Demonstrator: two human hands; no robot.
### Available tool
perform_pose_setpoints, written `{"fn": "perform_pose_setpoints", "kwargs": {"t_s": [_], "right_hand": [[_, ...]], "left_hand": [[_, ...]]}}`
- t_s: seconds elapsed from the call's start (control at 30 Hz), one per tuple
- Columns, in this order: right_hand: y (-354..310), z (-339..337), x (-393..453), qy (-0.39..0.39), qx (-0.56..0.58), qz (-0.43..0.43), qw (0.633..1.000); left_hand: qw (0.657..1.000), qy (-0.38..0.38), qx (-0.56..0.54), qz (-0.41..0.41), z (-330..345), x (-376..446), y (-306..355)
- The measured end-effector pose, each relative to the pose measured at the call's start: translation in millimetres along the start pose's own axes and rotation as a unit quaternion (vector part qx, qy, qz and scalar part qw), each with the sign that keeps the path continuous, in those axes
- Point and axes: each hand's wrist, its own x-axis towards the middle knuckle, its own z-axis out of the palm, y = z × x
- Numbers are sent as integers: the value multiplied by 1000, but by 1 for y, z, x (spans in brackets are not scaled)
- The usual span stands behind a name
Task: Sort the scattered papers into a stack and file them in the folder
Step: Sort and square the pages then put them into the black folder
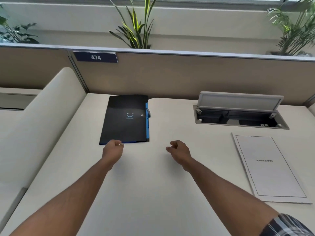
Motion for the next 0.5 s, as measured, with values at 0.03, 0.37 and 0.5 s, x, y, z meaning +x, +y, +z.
{"fn": "perform_pose_setpoints", "kwargs": {"t_s": [0.03,0.37,0.5], "right_hand": [[-7,8,5,-6,-3,-2,1000],[-66,61,69,-38,52,11,998],[-79,75,93,-10,105,30,994]], "left_hand": [[1000,17,6,2,-2,10,1],[988,123,86,-36,-19,101,11],[990,113,87,-22,-18,127,12]]}}
